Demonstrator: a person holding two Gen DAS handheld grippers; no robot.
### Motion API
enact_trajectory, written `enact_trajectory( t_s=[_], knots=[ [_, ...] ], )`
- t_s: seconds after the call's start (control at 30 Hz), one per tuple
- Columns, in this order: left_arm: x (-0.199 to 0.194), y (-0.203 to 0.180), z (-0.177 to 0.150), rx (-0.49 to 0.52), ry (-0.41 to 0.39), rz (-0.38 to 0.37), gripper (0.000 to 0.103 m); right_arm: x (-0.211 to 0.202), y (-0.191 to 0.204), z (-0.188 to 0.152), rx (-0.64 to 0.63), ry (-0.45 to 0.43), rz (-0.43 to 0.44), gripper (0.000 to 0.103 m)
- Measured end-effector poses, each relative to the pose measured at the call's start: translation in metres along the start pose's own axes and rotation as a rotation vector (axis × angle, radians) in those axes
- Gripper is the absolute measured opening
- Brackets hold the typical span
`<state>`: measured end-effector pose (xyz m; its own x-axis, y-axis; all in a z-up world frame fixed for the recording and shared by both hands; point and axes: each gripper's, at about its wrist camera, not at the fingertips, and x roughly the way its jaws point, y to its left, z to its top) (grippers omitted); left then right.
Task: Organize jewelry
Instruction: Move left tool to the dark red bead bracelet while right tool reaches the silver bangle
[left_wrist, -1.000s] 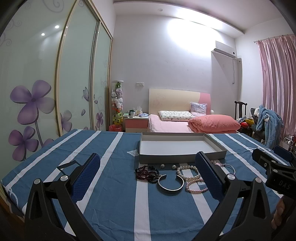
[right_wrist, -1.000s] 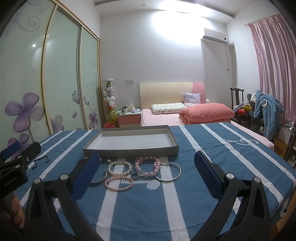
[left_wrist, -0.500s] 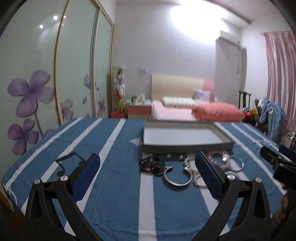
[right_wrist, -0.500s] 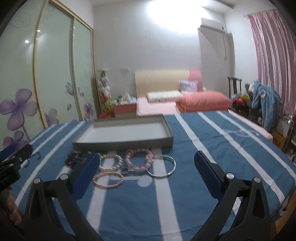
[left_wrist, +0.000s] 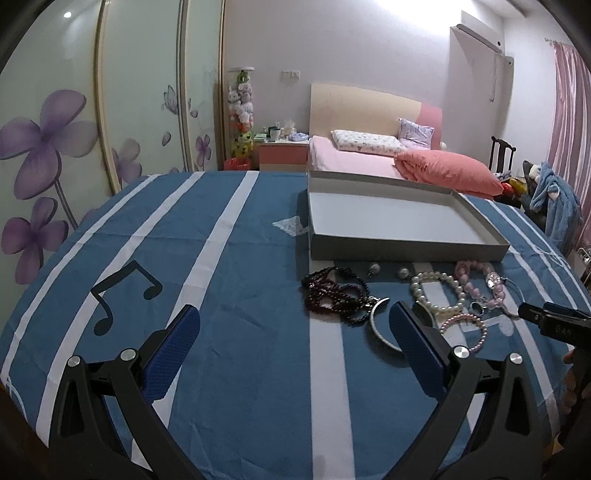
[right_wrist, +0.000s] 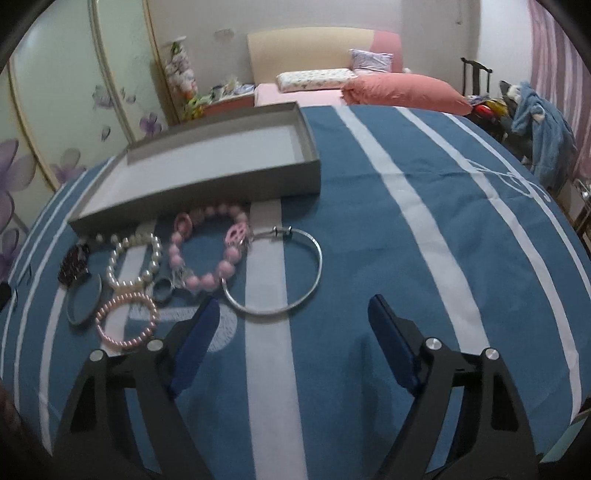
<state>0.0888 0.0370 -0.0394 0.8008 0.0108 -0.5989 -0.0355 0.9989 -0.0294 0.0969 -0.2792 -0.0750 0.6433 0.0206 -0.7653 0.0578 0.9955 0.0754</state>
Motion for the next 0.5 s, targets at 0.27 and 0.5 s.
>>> enact_trajectory(
  t_s=[0.27, 0.5],
  knots=[
    [0.015, 0.003, 0.004, 0.0, 0.032, -0.009, 0.101, 0.023, 0.019, 0.004, -0.083, 0.064, -0.039, 0.085],
    [0.022, 0.007, 0.005, 0.002, 0.043, -0.009, 0.101, 0.036, 0.02, 0.025, -0.112, 0.066, -0.013, 0.084]
  ],
)
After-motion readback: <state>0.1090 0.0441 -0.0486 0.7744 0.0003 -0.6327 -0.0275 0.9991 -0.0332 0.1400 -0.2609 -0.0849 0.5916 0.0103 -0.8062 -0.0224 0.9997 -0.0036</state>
